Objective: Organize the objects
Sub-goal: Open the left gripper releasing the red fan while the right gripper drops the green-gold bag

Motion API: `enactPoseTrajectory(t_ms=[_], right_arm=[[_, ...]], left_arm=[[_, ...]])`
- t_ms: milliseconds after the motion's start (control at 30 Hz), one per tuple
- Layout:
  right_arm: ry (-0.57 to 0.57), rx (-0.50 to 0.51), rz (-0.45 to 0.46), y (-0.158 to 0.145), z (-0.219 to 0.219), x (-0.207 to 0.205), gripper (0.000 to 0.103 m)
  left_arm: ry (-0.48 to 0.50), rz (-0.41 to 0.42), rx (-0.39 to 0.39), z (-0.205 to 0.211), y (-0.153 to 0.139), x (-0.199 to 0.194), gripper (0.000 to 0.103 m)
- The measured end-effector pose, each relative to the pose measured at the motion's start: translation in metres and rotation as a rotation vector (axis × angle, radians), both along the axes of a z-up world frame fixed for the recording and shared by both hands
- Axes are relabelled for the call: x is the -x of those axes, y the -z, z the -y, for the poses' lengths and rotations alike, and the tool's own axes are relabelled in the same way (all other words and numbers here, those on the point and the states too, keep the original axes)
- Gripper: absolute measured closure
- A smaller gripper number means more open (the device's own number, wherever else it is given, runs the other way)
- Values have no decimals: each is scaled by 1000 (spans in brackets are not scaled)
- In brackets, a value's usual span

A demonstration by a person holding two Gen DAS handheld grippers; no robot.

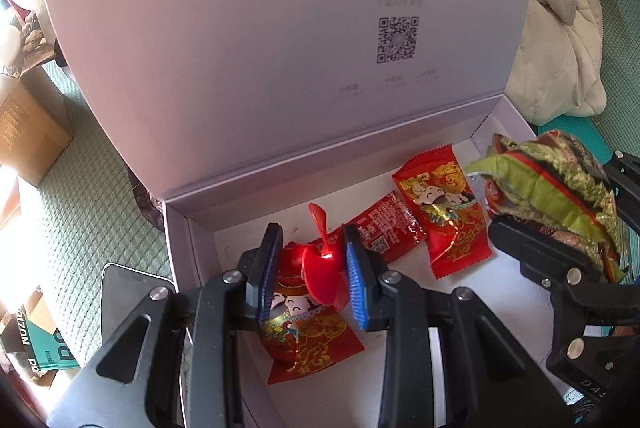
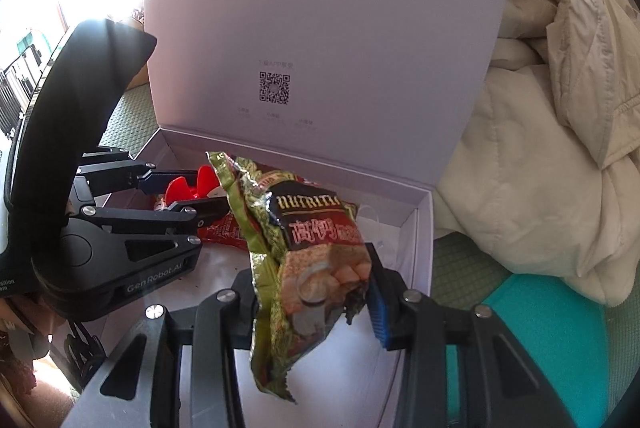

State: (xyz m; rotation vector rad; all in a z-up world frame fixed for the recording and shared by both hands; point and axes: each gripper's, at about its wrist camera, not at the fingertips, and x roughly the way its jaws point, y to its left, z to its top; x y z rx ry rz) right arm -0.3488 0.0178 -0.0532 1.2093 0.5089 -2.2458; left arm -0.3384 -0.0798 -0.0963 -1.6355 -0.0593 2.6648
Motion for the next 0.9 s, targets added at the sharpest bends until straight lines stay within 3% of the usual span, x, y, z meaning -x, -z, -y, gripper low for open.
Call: enactPoseTrajectory(t_ms=[500,700,767,900], right_arm=[[1,-39,40,12,11,4,61],[6,-54,24,5,11,0,53],[8,-48,18,0,11,-2,50],[6,-50,5,-7,11,-7,49]], left_arm=[[7,22,52,-7,7,2,71],[-1,33,44,-7,8,2,69],[-13,31,35,-5,7,2,67],[-30,7,27,-3,3,-1,52]])
